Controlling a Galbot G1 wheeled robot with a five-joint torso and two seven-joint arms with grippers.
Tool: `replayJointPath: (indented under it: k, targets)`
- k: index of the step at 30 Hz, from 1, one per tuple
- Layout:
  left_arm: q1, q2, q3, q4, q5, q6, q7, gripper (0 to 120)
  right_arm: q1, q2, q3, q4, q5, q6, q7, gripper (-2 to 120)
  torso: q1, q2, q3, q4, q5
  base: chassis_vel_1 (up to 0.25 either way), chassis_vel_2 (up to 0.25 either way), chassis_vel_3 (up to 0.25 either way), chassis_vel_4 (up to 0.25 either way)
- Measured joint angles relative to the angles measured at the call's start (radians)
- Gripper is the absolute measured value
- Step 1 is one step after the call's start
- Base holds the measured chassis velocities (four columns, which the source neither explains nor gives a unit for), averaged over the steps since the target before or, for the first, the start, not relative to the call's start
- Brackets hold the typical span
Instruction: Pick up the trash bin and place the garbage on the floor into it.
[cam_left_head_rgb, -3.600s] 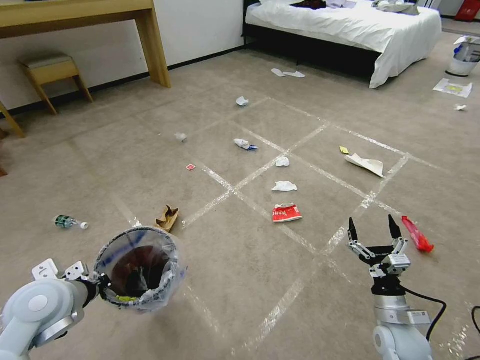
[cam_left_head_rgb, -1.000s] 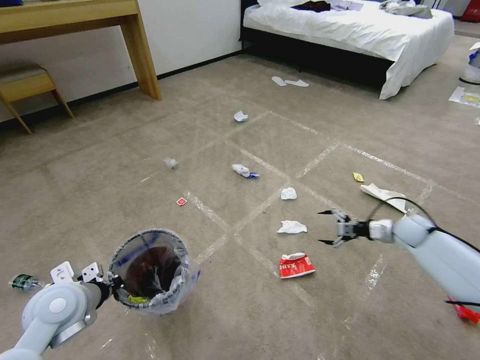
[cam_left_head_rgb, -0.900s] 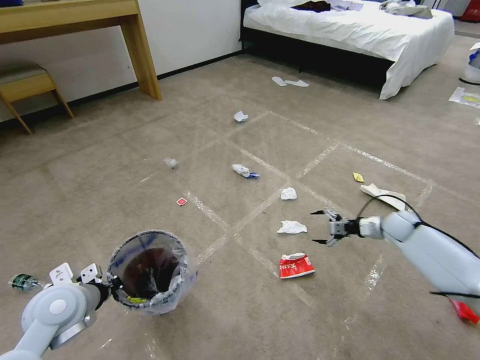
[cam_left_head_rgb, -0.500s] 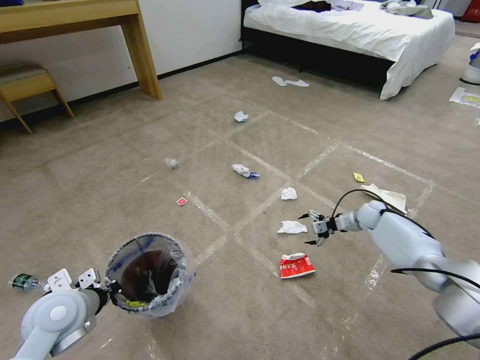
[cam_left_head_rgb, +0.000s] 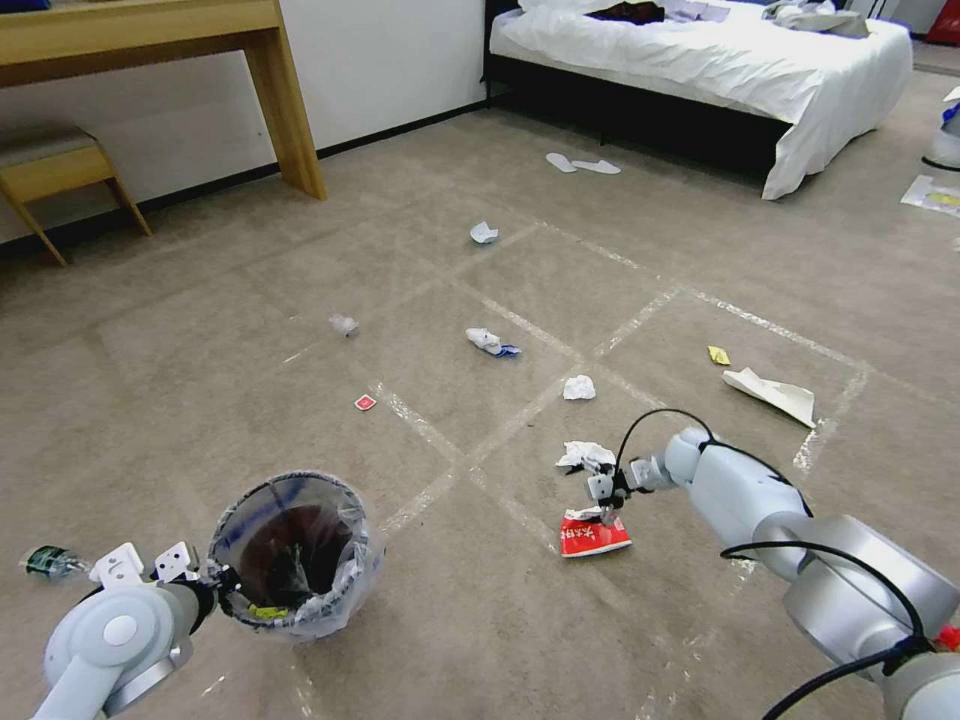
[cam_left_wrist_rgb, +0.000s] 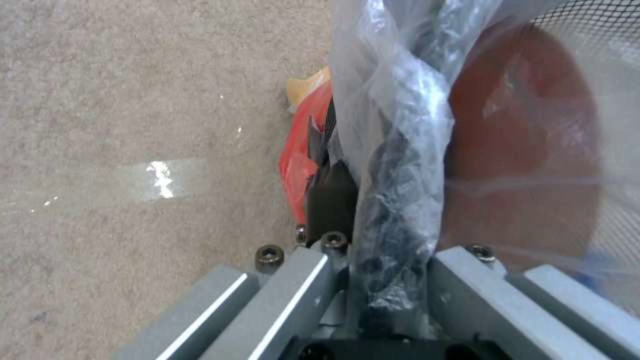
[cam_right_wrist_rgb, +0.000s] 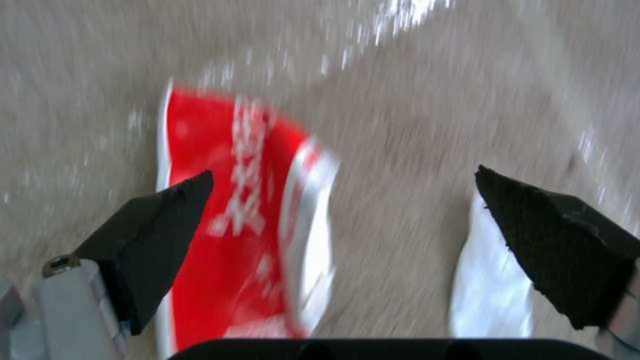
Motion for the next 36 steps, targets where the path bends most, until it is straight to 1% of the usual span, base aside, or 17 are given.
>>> replayJointPath:
  k: [1,4,6,8,9,11,20,21,22,24,25,26,29,32,35,36]
  targets:
    - [0.000,-0.001,0.000,0.000,0.001,0.000,0.003,0,-0.009,-0.012,-0.007,-0.004,0.009,-0.018,0.027,100,0.000,0.000,0.000,-0.0001,-0.0002,0.000,0.000,0.000,0.000]
    - [-0.002,-0.003,0.002,0.000,0.006,-0.001,0.006,0,-0.015,-0.020,-0.016,-0.017,0.034,-0.033,0.040,100,0.000,0.000,0.000,-0.0003,-0.0002,0.000,0.000,0.000,0.000]
    - [-0.005,-0.004,0.006,0.001,0.009,-0.001,0.009,0,-0.017,-0.019,-0.020,-0.032,0.073,-0.049,0.046,100,0.000,0.000,0.000,-0.0003,-0.0002,0.000,0.000,0.000,0.000]
    - [-0.006,-0.004,0.009,0.001,0.012,-0.001,0.011,0,-0.015,-0.012,-0.020,-0.041,0.096,-0.058,0.045,100,0.000,0.000,0.000,-0.0002,-0.0003,0.000,0.000,0.000,0.000]
    - [-0.006,-0.004,0.011,0.001,0.014,-0.001,0.012,0,-0.012,-0.004,-0.021,-0.048,0.116,-0.063,0.037,100,0.000,0.000,0.000,0.0005,-0.0001,0.000,0.000,0.000,0.000]
    - [-0.006,-0.004,0.012,-0.001,0.015,-0.002,0.012,0,-0.008,0.002,-0.021,-0.049,0.127,-0.069,0.023,100,0.000,0.000,0.000,0.0007,-0.0002,0.000,0.000,0.000,0.000]
    - [-0.002,-0.006,0.012,-0.003,0.021,-0.003,0.014,0,-0.010,0.043,-0.038,-0.076,0.158,-0.117,0.043,100,0.000,0.000,0.000,0.0003,-0.0003,0.000,0.000,0.000,0.000]
    - [0.001,-0.007,0.011,-0.004,0.025,-0.003,0.017,0,-0.018,0.048,-0.038,-0.085,0.183,-0.126,0.044,100,0.000,0.000,0.000,0.0006,-0.0001,0.000,0.000,0.000,0.000]
    - [0.001,-0.007,0.011,-0.004,0.025,-0.003,0.017,0,-0.018,0.048,-0.038,-0.085,0.183,-0.126,0.044,100,0.000,0.000,0.000,0.0006,-0.0001,0.000,0.000,0.000,0.000]
    - [-0.001,-0.010,0.012,-0.001,0.030,-0.004,0.020,0,-0.043,0.038,-0.049,-0.082,0.256,-0.148,0.035,100,0.000,0.000,0.000,0.0003,0.0000,0.000,0.000,0.000,0.000]
    - [-0.001,-0.010,0.012,-0.001,0.030,-0.004,0.020,0,-0.043,0.038,-0.049,-0.082,0.256,-0.148,0.035,100,0.000,0.000,0.000,0.0003,0.0000,0.000,0.000,0.000,0.000]
    - [-0.003,-0.011,0.015,0.002,0.034,-0.005,0.021,0,-0.052,0.035,-0.052,-0.082,0.279,-0.158,0.031,100,0.000,0.000,0.000,-0.0003,0.0000,0.000,0.000,0.000,0.000]
    - [-0.003,-0.012,0.020,0.003,0.039,-0.006,0.022,0,-0.061,0.032,-0.052,-0.082,0.306,-0.169,0.025,100,0.000,0.000,0.000,-0.0003,-0.0005,0.000,0.000,0.000,0.000]
    - [-0.002,-0.012,0.024,0.003,0.044,-0.006,0.026,0,-0.081,0.032,-0.044,-0.084,0.348,-0.200,0.025,100,0.000,0.000,0.000,0.0004,0.0000,0.000,0.000,0.000,0.000]
    - [-0.002,-0.012,0.025,0.004,0.046,-0.006,0.026,0,-0.084,0.032,-0.042,-0.085,0.359,-0.213,0.026,100,0.000,0.000,0.000,0.0004,-0.0003,0.000,0.000,0.000,0.000]
    - [-0.002,-0.012,0.027,0.005,0.048,-0.006,0.026,0,-0.085,0.034,-0.041,-0.086,0.374,-0.230,0.029,100,0.000,0.000,0.000,0.0003,-0.0002,0.000,0.000,0.000,0.000]
